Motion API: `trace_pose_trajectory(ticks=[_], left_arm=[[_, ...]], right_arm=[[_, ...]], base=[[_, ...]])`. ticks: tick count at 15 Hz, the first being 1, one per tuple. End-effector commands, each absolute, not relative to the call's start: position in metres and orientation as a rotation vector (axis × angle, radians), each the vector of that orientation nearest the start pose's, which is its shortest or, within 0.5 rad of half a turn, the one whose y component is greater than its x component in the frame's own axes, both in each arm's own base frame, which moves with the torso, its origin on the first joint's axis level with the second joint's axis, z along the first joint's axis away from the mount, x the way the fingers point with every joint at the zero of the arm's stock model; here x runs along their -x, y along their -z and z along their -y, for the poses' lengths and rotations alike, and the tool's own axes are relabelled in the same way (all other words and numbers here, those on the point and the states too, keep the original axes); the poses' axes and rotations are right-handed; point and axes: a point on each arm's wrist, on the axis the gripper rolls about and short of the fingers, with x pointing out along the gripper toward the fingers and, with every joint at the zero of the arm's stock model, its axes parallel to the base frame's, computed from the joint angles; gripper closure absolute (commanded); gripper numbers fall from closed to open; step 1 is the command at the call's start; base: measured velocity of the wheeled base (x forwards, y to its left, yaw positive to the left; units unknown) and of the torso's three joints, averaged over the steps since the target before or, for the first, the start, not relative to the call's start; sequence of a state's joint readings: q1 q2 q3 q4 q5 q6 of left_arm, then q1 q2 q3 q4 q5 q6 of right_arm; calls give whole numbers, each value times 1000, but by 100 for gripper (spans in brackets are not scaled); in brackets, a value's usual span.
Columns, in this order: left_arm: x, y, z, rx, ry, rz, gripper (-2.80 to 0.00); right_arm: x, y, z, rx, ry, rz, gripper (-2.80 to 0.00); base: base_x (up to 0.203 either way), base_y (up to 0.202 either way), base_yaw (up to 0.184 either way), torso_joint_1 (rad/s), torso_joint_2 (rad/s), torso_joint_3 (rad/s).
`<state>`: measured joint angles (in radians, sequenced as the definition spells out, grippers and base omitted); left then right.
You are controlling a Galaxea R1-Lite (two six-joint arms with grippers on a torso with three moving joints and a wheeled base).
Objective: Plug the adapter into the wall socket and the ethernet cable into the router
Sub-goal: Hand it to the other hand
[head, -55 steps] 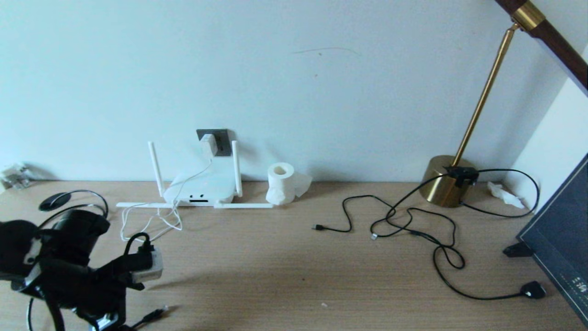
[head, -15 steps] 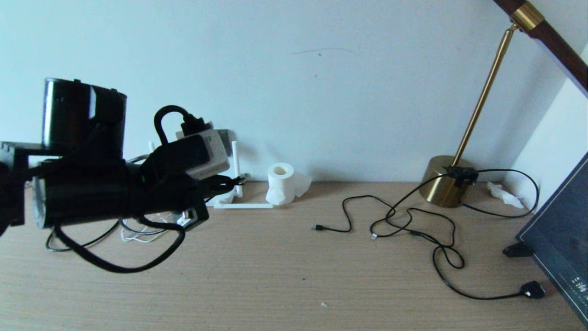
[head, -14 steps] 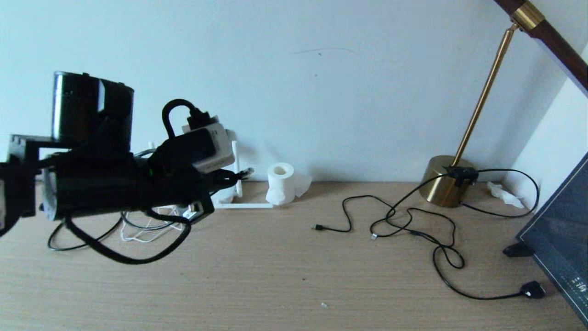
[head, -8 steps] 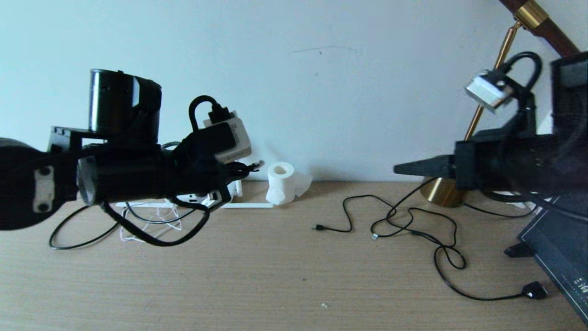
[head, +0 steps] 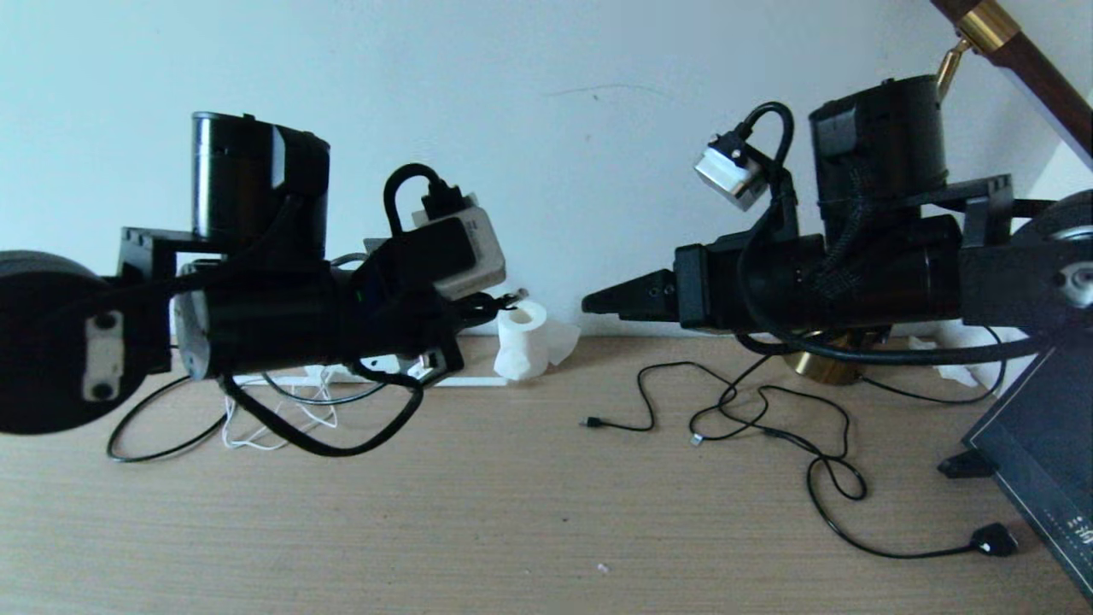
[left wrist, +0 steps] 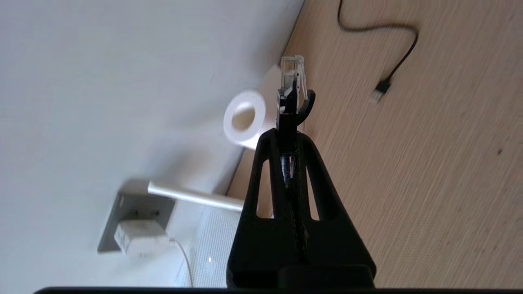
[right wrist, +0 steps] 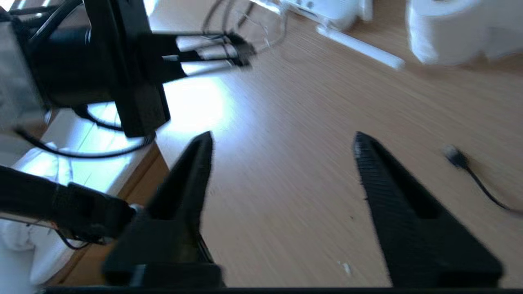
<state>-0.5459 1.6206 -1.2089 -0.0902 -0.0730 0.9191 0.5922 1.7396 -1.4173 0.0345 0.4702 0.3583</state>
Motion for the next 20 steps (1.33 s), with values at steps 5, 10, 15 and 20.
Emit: trace_pose_trajectory(ticks=[5, 10, 15, 20], left_arm=[[-249, -273, 171, -959, 756, 37, 0], [-244, -282, 179, -954, 772, 83, 0], [-237, -285, 186, -951, 799, 106, 0], [-236, -285, 187, -951, 800, 110, 0]], right_arm=[[-274, -280, -203, -297, -1003, -504, -280], [-269, -282, -209, -289, -1030, -500, -280], [-267, -286, -210, -289, -1040, -490, -280], [-264, -285, -213, -284, -1051, -491, 0]], base=[[0, 0, 0, 0, 0, 0], [0, 0, 0, 0, 0, 0], [0, 0, 0, 0, 0, 0], [0, 0, 0, 0, 0, 0]])
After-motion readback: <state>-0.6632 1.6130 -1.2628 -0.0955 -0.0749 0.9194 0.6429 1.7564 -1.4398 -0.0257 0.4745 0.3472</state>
